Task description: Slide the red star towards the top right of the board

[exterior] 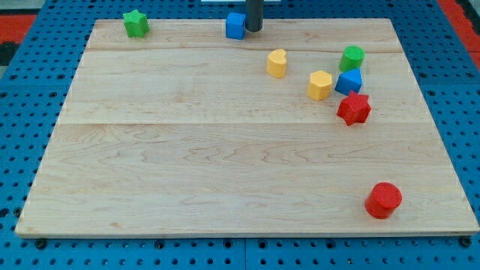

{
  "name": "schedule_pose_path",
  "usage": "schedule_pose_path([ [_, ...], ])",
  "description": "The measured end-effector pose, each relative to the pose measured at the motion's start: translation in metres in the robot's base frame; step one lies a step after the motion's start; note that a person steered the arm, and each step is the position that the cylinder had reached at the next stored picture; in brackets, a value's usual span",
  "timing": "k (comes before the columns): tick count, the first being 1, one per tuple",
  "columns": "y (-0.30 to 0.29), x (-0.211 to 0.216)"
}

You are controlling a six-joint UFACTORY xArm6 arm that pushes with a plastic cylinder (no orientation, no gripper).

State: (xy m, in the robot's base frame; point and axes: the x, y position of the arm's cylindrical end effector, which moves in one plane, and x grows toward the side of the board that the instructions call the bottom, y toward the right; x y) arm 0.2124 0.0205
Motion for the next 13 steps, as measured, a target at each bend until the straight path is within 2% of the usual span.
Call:
schedule_pose_path([
  [3,-0.001,0.001],
  [4,-0.001,0.026],
  [6,-0.015,0.136],
  [7,0.025,0.185],
  [8,0.105,0.258],
  [9,0.16,0.282],
  [10,0.154,0.237],
  [12,0.077,0.151],
  [13,0.07,0.187],
])
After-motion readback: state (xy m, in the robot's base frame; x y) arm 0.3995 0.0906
